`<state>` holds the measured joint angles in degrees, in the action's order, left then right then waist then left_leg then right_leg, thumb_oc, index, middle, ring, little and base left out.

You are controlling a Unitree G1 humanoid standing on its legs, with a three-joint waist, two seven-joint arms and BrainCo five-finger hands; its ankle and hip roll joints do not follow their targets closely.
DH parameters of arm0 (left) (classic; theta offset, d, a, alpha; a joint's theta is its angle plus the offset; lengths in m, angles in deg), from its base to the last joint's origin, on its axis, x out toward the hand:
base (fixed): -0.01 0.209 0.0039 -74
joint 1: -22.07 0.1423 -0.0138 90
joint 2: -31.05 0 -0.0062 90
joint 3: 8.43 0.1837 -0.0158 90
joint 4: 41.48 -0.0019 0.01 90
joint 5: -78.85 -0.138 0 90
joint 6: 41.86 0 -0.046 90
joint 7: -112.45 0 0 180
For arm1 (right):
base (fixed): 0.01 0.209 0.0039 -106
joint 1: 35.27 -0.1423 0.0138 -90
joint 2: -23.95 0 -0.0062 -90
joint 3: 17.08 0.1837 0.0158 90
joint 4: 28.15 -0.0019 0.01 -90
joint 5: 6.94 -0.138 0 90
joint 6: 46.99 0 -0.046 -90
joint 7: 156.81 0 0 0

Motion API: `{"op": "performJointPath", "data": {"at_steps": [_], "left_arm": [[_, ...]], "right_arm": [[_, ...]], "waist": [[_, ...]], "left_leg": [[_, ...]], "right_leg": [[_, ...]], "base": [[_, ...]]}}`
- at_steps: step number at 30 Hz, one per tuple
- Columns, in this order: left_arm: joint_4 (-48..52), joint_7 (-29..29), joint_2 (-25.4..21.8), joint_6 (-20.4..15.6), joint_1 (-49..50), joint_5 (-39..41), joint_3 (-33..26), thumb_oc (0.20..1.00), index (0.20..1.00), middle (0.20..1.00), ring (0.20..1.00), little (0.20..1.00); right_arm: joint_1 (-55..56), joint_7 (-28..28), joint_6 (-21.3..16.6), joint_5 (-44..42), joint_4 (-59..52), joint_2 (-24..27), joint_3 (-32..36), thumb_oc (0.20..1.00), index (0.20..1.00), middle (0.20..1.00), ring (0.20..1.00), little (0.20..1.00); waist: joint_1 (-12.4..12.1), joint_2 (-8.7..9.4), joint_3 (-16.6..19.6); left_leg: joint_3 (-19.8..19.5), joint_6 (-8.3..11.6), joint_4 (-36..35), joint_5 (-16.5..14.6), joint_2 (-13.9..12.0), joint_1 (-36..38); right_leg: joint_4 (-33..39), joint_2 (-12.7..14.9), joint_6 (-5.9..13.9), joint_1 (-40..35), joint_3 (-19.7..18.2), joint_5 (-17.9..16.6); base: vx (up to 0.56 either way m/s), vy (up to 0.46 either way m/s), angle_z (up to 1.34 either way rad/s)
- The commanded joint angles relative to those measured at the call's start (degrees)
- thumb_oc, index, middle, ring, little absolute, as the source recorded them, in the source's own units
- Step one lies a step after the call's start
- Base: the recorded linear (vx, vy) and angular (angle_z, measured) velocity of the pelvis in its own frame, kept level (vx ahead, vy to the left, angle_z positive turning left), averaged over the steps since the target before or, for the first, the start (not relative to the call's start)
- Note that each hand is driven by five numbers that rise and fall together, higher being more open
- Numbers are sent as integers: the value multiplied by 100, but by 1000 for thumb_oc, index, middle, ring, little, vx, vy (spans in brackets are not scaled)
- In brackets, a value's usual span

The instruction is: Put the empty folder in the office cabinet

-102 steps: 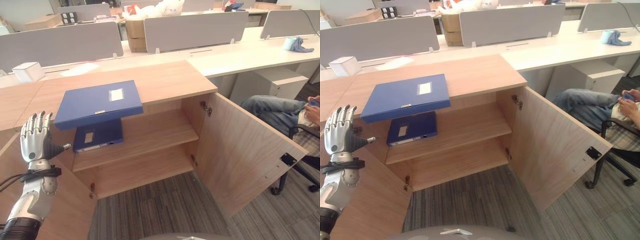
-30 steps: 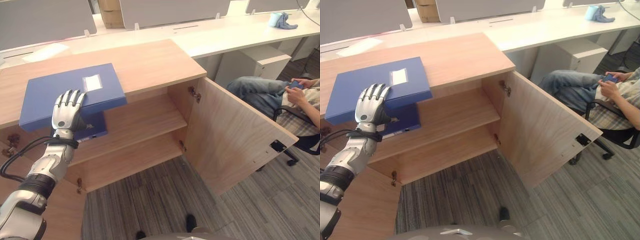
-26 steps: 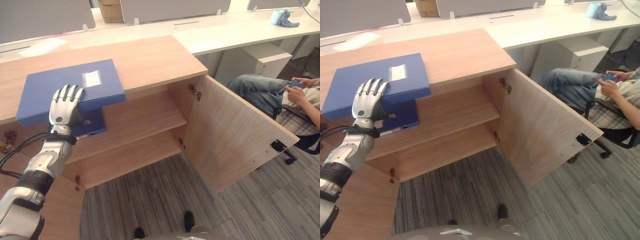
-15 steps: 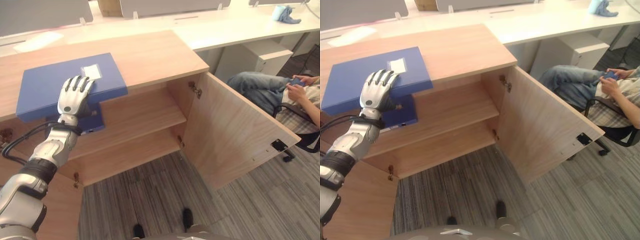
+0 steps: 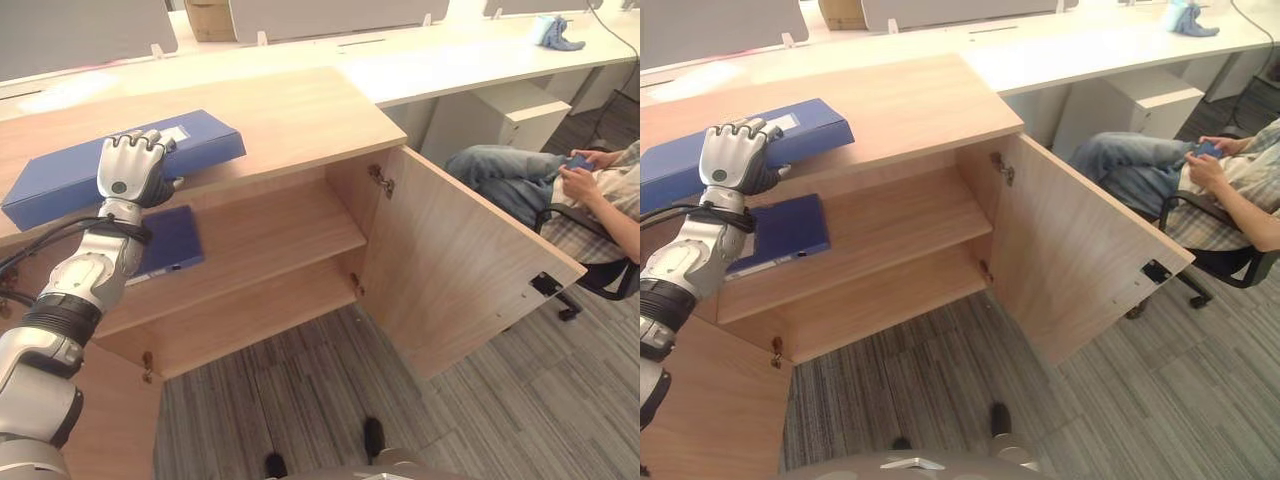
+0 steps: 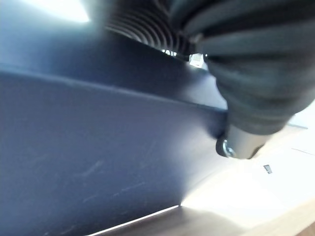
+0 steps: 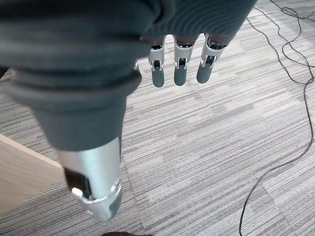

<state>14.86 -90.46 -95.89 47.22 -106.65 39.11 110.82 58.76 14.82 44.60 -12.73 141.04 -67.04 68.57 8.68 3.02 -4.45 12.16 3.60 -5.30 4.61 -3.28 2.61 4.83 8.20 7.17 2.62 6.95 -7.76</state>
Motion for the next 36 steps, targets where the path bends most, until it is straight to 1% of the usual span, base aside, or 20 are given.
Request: {"op": "performJointPath", "data": {"at_steps": [1, 7, 8, 9, 11, 12, 14, 15, 16, 18, 21, 24, 28, 29, 30, 31, 32, 33, 35, 36], "left_arm": [[-75, -55, -240, -107, -410, 359, -221, 200, 200, 200, 200, 200], [688, -332, -278, -200, -334, 1184, -985, 200, 200, 200, 200, 200], [903, -383, -281, -220, -241, 1300, -1190, 200, 200, 200, 200, 200], [1238, -466, -207, -339, -153, 1625, -1497, 200, 200, 200, 200, 200], [1271, -454, -209, -333, -106, 1627, -1545, 200, 200, 200, 200, 200], [1755, -542, -68, -487, 49, 2065, -1935, 200, 200, 200, 200, 200], [2166, -557, 177, -709, 197, 2599, -2236, 200, 200, 200, 200, 200], [2198, -543, 180, -702, 238, 2607, -2277, 200, 200, 200, 200, 200], [2628, -502, 492, -928, 405, 3203, -2511, 200, 200, 200, 200, 200], [3004, -473, 785, -1229, 572, 3950, -2716, 200, 200, 200, 200, 200], [3417, -154, 1262, -1588, 977, 5142, -2925, 200, 200, 200, 200, 200], [3807, 263, 1658, -1731, 1491, 6002, -3029, 200, 200, 200, 200, 200], [4069, 799, 2011, -1694, 2166, 6866, -3013, 200, 200, 200, 200, 200], [4109, 917, 2032, -1667, 2303, 7015, -3008, 200, 200, 200, 200, 200], [4114, 925, 2036, -1665, 2313, 7022, -3016, 200, 200, 200, 200, 200], [4153, 1130, 2075, -1584, 2545, 7359, -2982, 200, 200, 200, 200, 200], [4141, 1206, 2070, -1549, 2643, 7498, -2941, 200, 200, 200, 200, 200], [4131, 1383, 2082, -1466, 2783, 7749, -2862, 200, 200, 200, 200, 200], [4130, 1389, 2085, -1465, 2783, 7755, -2867, 200, 200, 200, 200, 200], [4131, 1601, 2044, -1338, 2896, 8043, -2693, 200, 200, 200, 200, 200]], "right_arm": [[-116, -84, -30, -155, 194, 286, -105, 1000, 1000, 1000, 1000, 1000], [-208, -46, 12, -119, 62, 260, -146, 1000, 1000, 1000, 1000, 1000], [-240, -44, 18, -111, 23, 268, -164, 1000, 1000, 1000, 1000, 1000], [-287, -46, 35, -78, -11, 259, -176, 1000, 1000, 1000, 1000, 1000], [-291, -45, 36, -77, -11, 272, -188, 1000, 1000, 1000, 1000, 1000], [-362, -60, 48, -87, -94, 278, -154, 1000, 1000, 1000, 1000, 1000], [-463, -71, 45, -89, -174, 300, -163, 1000, 1000, 1000, 1000, 1000], [-465, -71, 47, -88, -175, 314, -171, 1000, 1000, 1000, 1000, 1000], [-585, -73, 40, -84, -292, 313, -211, 1000, 1000, 1000, 1000, 1000], [-755, -82, 31, -108, -449, 328, -290, 1000, 1000, 1000, 1000, 1000], [-998, -66, -15, -185, -868, 318, -430, 1000, 1000, 1000, 1000, 1000], [-1265, 9, -80, -359, -1356, 366, -566, 1000, 1000, 1000, 1000, 1000], [-1653, 119, -202, -731, -2310, 669, -610, 1000, 1000, 1000, 1000, 1000], [-1737, 156, -217, -840, -2579, 783, -622, 1000, 1000, 1000, 1000, 1000], [-1730, 156, -208, -844, -2591, 790, -626, 1000, 1000, 1000, 1000, 1000], [-1912, 275, -266, -1216, -3178, 997, -627, 1000, 1000, 1000, 1000, 1000], [-2008, 325, -300, -1413, -3460, 1097, -641, 1000, 1000, 1000, 1000, 1000], [-2231, 477, -326, -1873, -3849, 1280, -667, 1000, 1000, 1000, 1000, 1000], [-2234, 479, -323, -1883, -3850, 1287, -670, 1000, 1000, 1000, 1000, 1000], [-2620, 701, -377, -2779, -4347, 1484, -776, 1000, 1000, 1000, 1000, 1000]], "waist": [[-18, -31, 263], [-94, -115, 378], [-92, -142, 388], [-125, -175, 422], [-110, -187, 413], [-143, -222, 441], [-172, -242, 464], [-163, -255, 458], [-198, -272, 478], [-222, -295, 488], [-281, -318, 477], [-337, -314, 444], [-454, -274, 425], [-482, -268, 422], [-479, -273, 422], [-525, -249, 415], [-554, -238, 411], [-606, -214, 408], [-604, -218, 404], [-670, -174, 406]], "left_leg": [[178, 251, 30, -681, -79, -163], [163, 247, 30, -713, -69, 83], [163, 247, 30, -719, -68, 135], [163, 252, 30, -717, -62, 200], [161, 253, 30, -719, -64, 211], [154, 255, 30, -721, -57, 279], [147, 256, 30, -721, -49, 346], [146, 257, 30, -723, -50, 355], [136, 260, 30, -723, -48, 410], [125, 265, 30, -720, -51, 460], [106, 272, 30, -717, -61, 537], [95, 274, 30, -714, -74, 610], [90, 280, 30, -702, -90, 675], [82, 284, 30, -696, -96, 684], [82, 284, 30, -697, -96, 688], [71, 289, 30, -688, -114, 695], [63, 292, 30, -678, -123, 694], [46, 301, 30, -663, -132, 689], [45, 301, 30, -664, -133, 692], [42, 311, 30, -644, -147, 681]], "right_leg": [[17, 170, 506, -221, 263, 508], [17, 184, 460, -499, 342, 613], [17, 189, 448, -553, 354, 631], [17, 200, 428, -628, 389, 659], [17, 198, 428, -641, 392, 662], [17, 213, 406, -721, 427, 681], [17, 224, 383, -789, 445, 703], [17, 223, 383, -798, 446, 705], [17, 231, 361, -868, 477, 726], [17, 238, 340, -928, 500, 743], [17, 238, 304, -1020, 533, 772], [17, 233, 265, -1112, 553, 789], [17, 227, 229, -1190, 609, 806], [17, 224, 219, -1211, 617, 813], [17, 224, 219, -1216, 617, 814], [17, 226, 207, -1236, 643, 819], [17, 225, 201, -1248, 653, 819], [17, 221, 194, -1258, 673, 810], [17, 221, 194, -1261, 674, 811], [17, 216, 186, -1252, 686, 796]], "base": [[0, 0, 0], [6, -9, 1], [29, -30, 4], [23, -20, 4], [8, -6, 2], [23, -19, 10], [19, -12, 16], [10, -6, 12], [11, -11, 10], [8, -12, 5], [-3, -5, 11], [-6, -3, 7], [-4, -2, 8], [0, 0, 0], [0, 0, 0], [0, 0, 0], [0, 0, 0], [-11, 1, 3], [-6, -1, 4], [-6, -5, 8]]}}
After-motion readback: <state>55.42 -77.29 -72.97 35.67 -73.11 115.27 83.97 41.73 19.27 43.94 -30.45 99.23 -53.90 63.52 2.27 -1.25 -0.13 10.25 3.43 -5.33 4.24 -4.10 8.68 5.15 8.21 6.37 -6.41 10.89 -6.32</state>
